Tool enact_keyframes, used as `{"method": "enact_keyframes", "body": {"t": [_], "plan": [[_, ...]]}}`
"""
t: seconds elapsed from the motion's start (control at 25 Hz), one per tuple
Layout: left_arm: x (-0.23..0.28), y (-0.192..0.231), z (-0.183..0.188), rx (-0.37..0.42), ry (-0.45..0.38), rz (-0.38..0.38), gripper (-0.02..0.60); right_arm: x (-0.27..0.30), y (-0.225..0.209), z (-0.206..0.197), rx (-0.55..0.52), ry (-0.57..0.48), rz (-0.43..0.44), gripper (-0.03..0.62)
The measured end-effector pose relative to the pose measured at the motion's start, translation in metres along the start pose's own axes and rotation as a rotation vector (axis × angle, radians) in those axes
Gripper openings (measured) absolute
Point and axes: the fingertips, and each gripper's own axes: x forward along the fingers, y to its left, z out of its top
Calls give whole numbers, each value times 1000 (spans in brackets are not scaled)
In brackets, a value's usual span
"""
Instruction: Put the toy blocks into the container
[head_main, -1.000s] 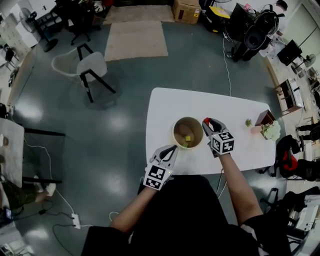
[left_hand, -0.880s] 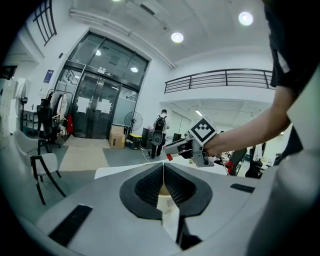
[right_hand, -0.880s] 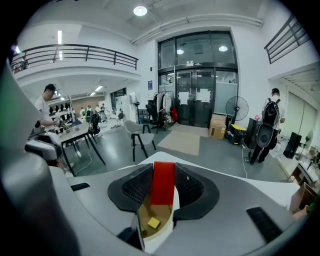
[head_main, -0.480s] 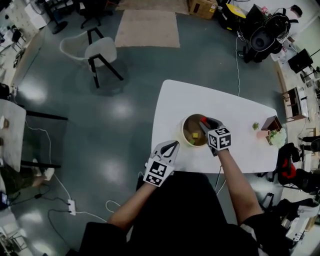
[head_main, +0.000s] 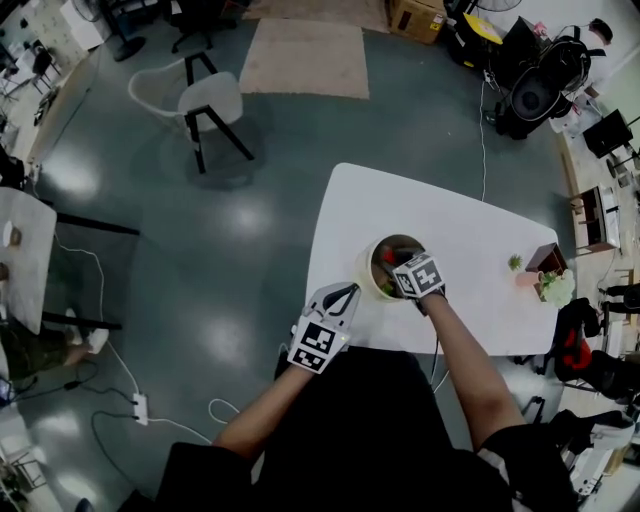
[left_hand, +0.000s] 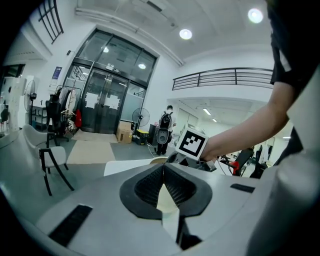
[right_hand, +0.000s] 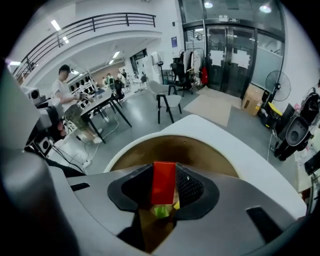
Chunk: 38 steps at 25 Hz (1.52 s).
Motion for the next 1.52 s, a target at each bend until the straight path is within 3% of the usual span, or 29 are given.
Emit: {"method": "enact_keyframes", "body": {"t": [0.36, 0.8, 1.0, 1.24, 1.52], "plan": [[-4, 18, 4, -30, 21, 36, 8, 43, 12, -12, -42, 184, 99, 130], [-1, 24, 2, -39, 36, 61, 8, 49, 5, -18, 77, 209, 133, 156], [0, 24, 2, -37, 39, 66, 8, 45, 6, -16, 87, 179, 143, 160], [-2, 24, 0, -38, 39, 77, 8, 28, 8, -2, 113, 74, 159, 160], [-2, 36, 2, -103, -12, 113, 6, -9, 10, 4, 146, -7, 142, 160]]}}
